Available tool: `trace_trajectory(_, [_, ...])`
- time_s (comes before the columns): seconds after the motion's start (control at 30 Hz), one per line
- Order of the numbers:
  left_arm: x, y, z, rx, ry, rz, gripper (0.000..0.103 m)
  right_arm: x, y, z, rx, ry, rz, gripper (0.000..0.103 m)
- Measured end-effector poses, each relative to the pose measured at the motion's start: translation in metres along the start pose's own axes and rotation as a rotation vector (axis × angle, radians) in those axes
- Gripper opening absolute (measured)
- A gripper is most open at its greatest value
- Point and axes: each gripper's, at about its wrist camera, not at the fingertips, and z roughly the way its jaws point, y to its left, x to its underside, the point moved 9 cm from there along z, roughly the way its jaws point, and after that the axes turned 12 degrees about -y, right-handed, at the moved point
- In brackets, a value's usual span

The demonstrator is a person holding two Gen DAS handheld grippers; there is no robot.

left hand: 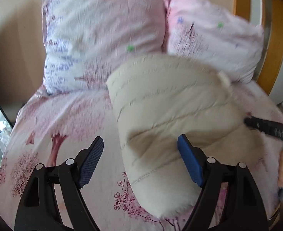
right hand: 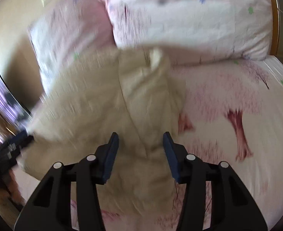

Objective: Fold large clothes

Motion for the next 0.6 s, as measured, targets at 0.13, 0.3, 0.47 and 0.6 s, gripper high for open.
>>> trace_trajectory(0.13, [0.011,0.0,0.025,0.006,0.047,-0.023,0.081,0.016,-0.005,0.013,0.069,0.011,0.004,0.044])
trace_trajectory(0.3, [0.014,0.0,0.013,-0.011,0.017,-0.023,0.081,0.014,-0.011,0.006,0.083,-0.003,0.02,0.044])
trace_trajectory(0.47, [0.012,0.004,-0.024,0.026,-0.053,-0.032,0.081,0.017,-0.003,-0.037,0.038,-0.082,-0.025,0.043])
trace_trajectory(0.6, [0.025,0.001,-0.03,0.027,-0.039,0.001,0.081,0.035,0.001,-0.037,0.048,-0.051,-0.051,0.043])
